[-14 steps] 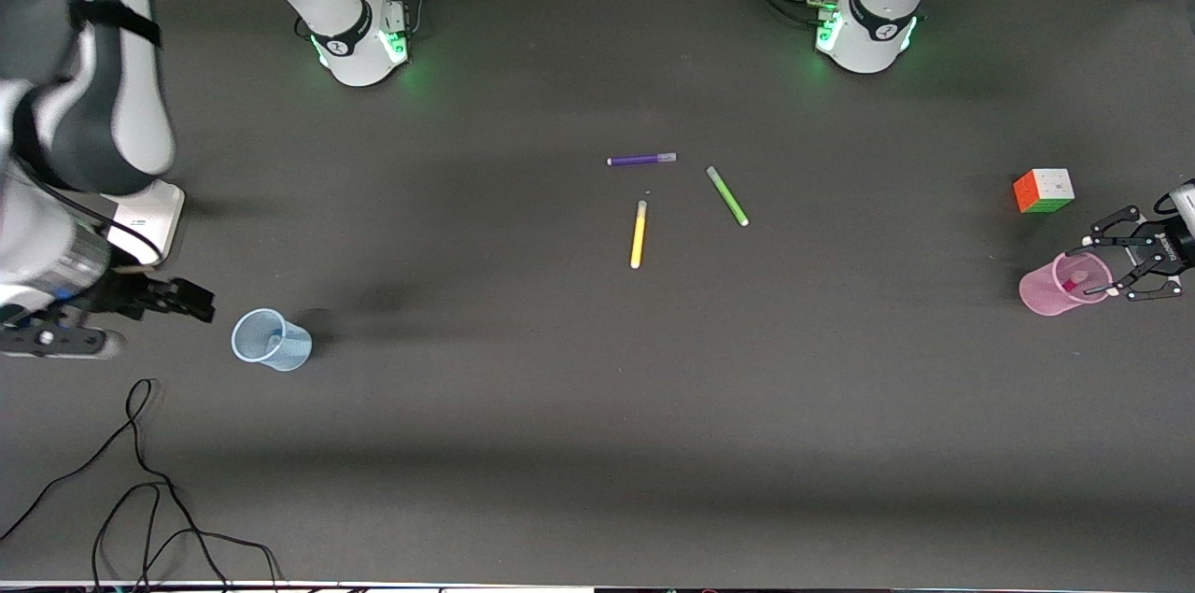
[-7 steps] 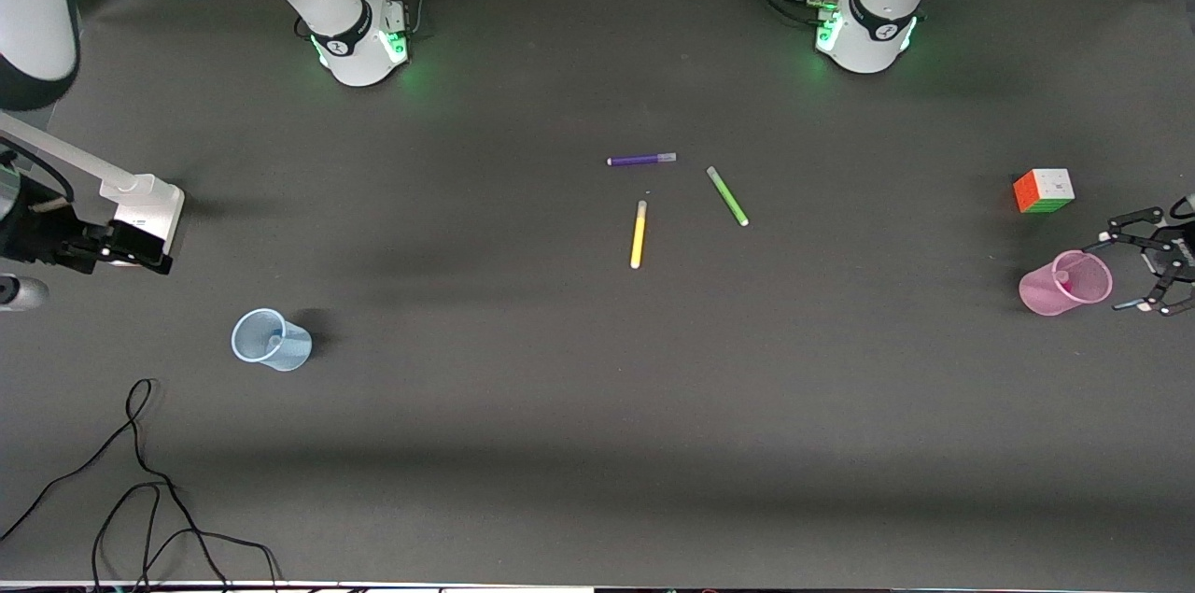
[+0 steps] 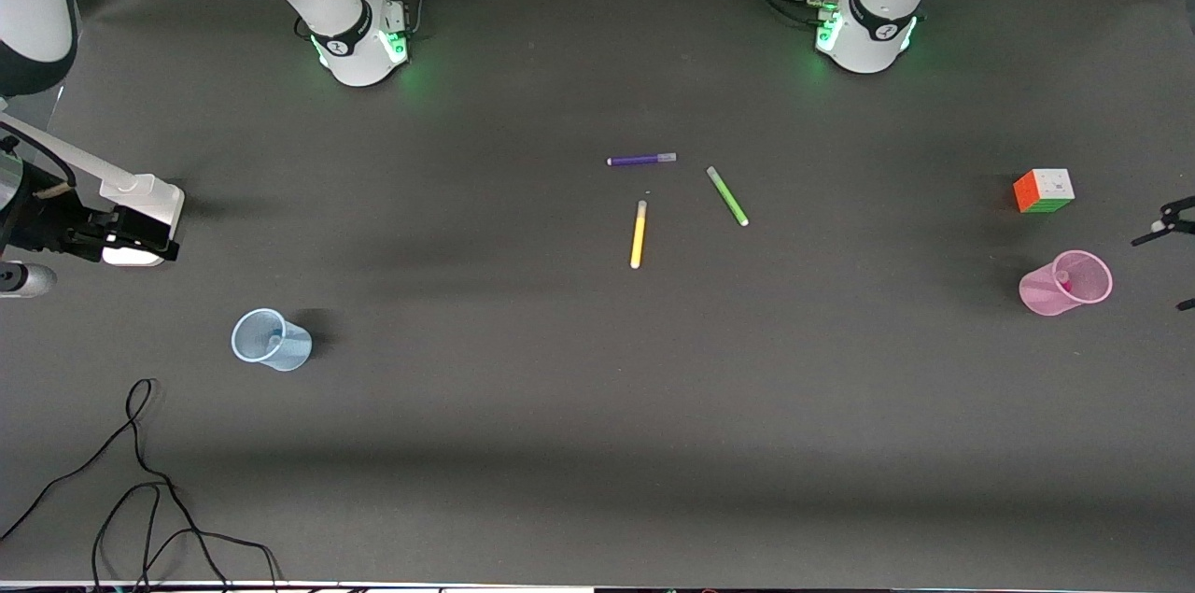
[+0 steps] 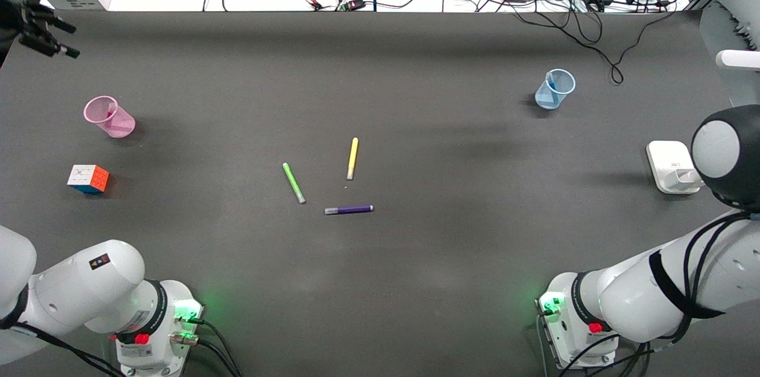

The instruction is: Place pink and blue markers in matching cups

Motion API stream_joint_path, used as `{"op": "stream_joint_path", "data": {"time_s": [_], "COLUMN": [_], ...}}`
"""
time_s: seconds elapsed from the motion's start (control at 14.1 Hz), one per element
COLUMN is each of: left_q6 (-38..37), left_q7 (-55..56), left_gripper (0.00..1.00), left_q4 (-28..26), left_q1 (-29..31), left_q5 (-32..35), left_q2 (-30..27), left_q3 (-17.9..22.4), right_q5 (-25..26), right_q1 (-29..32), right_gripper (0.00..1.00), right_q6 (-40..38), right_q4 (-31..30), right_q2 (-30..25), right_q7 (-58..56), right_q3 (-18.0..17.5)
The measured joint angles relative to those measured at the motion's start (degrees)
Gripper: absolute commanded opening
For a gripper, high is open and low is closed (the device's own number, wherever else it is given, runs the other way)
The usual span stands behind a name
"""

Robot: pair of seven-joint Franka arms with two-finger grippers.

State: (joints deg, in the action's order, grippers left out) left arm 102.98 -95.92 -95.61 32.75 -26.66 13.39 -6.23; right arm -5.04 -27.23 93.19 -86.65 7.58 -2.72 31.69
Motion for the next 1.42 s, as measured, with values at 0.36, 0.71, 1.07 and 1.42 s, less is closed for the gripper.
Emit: {"op": "stream_joint_path", "data": {"time_s": [0.36,0.71,1.07,1.42], "left_q6": [-3.6,-5.3,-5.3,-7.0], "left_q7": [32.6,54.5,68.9,88.2], "left_gripper": [1.0,1.0,1.0,1.0], "left_q4": [-0.1,-0.6,-0.6,-0.6], "left_q1": [-10.7,-17.5,-21.8,-22.6], "left_q5": [11.1,16.7,22.3,23.5], "left_q2": [-11.0,-13.2,-13.7,-14.5], "left_q3": [-0.2,-0.2,-3.6,-8.9], "right_q5": [0.0,0.1,0.3,2.4], "right_q1": [2.3,15.2,17.0,17.5], "right_gripper": [1.0,1.0,1.0,1.0], "right_q6": [-1.8,-1.8,-1.4,0.0], "right_q4": [-2.2,-3.3,-4.3,-4.3], "right_q2": [-4.9,-5.2,-5.2,-5.2], "right_q7": [0.0,0.0,1.2,1.2], "right_q3": [0.0,-16.4,-21.3,-22.0]}}
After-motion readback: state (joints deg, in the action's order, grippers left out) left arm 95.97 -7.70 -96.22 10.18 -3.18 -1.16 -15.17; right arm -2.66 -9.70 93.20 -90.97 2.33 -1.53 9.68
